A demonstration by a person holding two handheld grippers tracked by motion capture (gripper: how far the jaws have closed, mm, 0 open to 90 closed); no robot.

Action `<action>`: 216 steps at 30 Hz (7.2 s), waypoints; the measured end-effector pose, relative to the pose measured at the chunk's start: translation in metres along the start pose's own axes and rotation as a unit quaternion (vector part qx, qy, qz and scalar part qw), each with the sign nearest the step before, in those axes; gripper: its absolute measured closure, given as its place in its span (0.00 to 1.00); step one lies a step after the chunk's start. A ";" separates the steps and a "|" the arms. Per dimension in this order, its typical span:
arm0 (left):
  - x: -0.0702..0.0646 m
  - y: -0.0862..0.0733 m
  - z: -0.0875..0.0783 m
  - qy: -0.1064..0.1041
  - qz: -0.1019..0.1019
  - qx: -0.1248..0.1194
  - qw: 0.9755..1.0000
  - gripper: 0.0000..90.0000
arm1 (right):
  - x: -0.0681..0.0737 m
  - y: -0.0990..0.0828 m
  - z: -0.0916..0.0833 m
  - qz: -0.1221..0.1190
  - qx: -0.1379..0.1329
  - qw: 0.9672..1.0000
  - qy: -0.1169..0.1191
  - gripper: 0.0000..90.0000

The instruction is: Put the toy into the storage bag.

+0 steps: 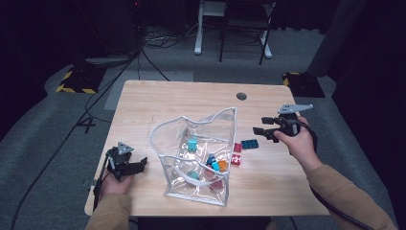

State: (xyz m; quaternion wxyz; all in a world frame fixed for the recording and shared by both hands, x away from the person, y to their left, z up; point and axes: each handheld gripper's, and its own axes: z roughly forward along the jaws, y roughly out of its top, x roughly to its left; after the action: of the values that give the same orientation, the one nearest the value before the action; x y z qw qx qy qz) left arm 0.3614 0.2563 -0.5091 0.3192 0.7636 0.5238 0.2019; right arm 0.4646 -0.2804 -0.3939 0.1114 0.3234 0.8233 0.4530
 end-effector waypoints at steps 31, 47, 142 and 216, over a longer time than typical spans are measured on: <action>0.000 0.000 0.000 0.000 0.000 0.000 1.000 0.24 | -0.013 -0.070 0.071 -0.017 0.083 0.996 0.015 0.30; 0.000 0.000 0.000 0.000 0.000 0.000 1.000 0.24 | -0.004 -0.076 0.056 -0.036 0.106 0.993 -0.020 0.66; 0.001 0.001 0.001 0.002 -0.003 0.000 1.000 0.23 | 0.160 0.132 0.023 -0.135 0.018 0.980 0.143 0.66; 0.001 0.002 0.003 0.011 -0.016 -0.001 1.000 0.22 | 0.091 0.046 -0.046 -0.084 -0.021 0.995 0.047 0.42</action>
State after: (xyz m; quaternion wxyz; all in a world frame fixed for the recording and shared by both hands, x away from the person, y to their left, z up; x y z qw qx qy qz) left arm 0.3650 0.2556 -0.5096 0.3174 0.7528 0.5388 0.2055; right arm 0.3930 -0.2365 -0.3201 0.1168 0.2290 0.8422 0.4739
